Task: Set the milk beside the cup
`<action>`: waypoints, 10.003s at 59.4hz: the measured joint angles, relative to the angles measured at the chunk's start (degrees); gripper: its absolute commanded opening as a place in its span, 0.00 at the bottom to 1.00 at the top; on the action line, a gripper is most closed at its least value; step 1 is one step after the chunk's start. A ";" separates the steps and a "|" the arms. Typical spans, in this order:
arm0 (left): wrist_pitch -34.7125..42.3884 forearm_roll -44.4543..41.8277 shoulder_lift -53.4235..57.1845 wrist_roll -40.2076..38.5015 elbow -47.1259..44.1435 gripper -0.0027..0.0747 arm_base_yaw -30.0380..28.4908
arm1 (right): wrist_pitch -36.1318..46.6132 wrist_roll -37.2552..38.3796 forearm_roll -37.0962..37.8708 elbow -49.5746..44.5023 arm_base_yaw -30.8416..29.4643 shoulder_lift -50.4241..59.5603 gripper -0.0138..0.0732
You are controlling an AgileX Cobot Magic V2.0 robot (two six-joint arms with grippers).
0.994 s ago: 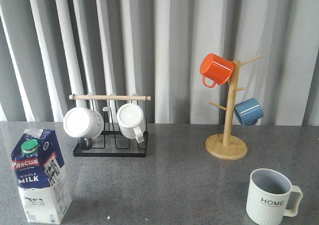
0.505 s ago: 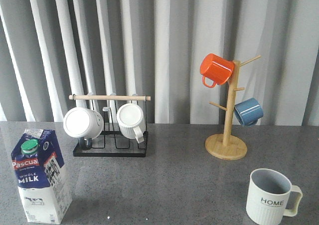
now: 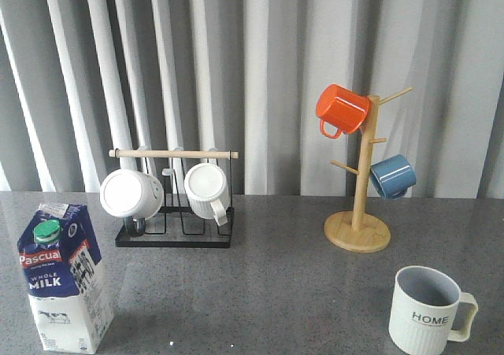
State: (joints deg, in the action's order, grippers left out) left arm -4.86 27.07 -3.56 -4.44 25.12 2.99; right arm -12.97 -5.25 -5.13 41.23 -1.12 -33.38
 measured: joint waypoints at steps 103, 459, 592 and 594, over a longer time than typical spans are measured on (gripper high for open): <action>-11.88 -4.82 -26.53 13.07 19.63 0.75 0.00 | 1.12 21.24 27.08 3.67 -4.30 -50.38 0.76; -67.62 -19.83 -99.16 6.57 81.57 0.69 0.00 | -25.94 10.97 15.02 -20.31 23.64 12.30 0.15; -67.76 -8.31 -113.46 5.07 102.99 0.08 19.11 | -25.94 10.97 14.97 -20.31 23.64 12.30 0.15; -67.76 -8.31 -113.64 5.07 102.99 0.08 19.11 | -25.94 10.97 14.97 -20.31 23.64 12.30 0.15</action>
State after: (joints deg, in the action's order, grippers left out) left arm -72.62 18.76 -117.20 0.62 128.10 22.10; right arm -38.91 5.72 9.84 20.91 22.52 -21.08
